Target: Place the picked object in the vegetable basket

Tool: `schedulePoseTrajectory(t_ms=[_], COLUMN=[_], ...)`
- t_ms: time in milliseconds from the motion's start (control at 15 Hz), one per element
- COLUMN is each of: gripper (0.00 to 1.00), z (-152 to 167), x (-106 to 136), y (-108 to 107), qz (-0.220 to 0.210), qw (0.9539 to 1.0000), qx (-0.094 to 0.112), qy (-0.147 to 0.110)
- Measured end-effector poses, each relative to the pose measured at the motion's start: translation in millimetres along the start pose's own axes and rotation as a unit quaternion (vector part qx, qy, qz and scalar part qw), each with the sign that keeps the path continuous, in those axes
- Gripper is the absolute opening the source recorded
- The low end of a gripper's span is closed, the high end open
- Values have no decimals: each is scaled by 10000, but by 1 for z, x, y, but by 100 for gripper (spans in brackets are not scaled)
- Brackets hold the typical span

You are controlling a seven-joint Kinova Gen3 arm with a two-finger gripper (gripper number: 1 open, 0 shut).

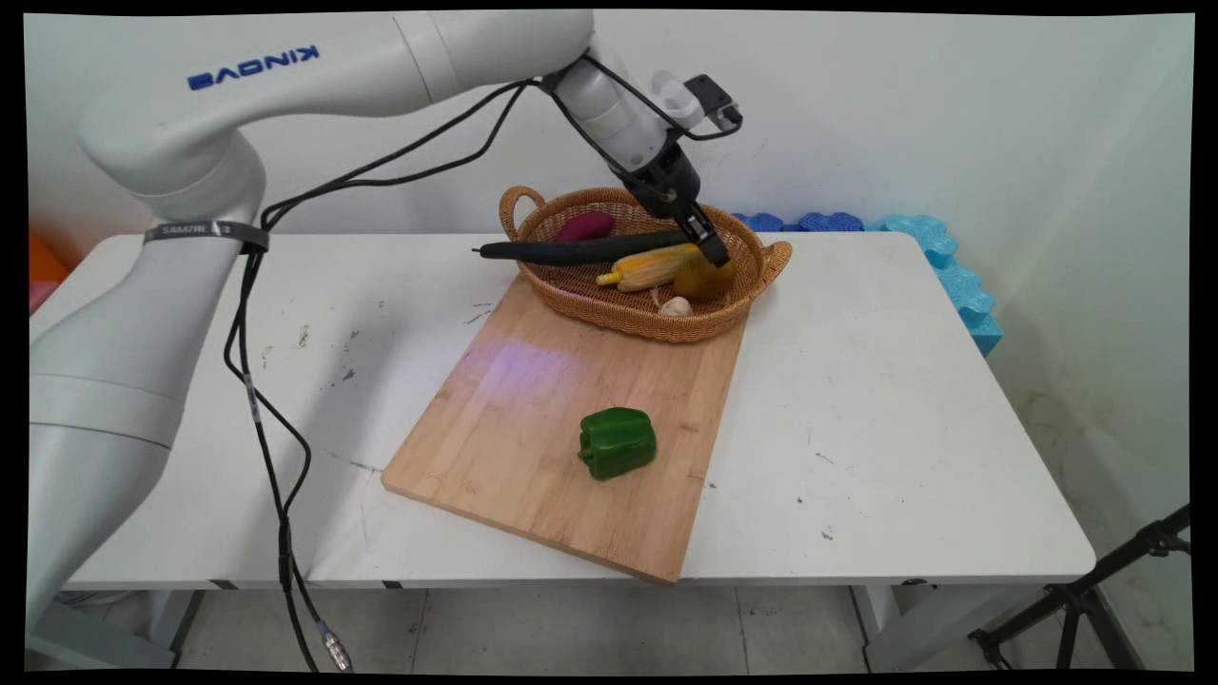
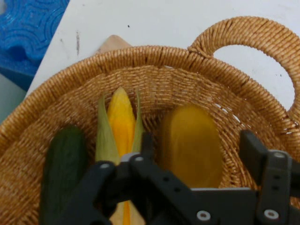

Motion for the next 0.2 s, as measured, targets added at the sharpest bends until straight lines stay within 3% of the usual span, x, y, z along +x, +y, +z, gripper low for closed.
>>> schedulePoseTrajectory(t_ms=[200], gripper=[100], z=[6], x=[3], y=[3], qz=[19], qw=[10000], qx=[-34], qy=[13])
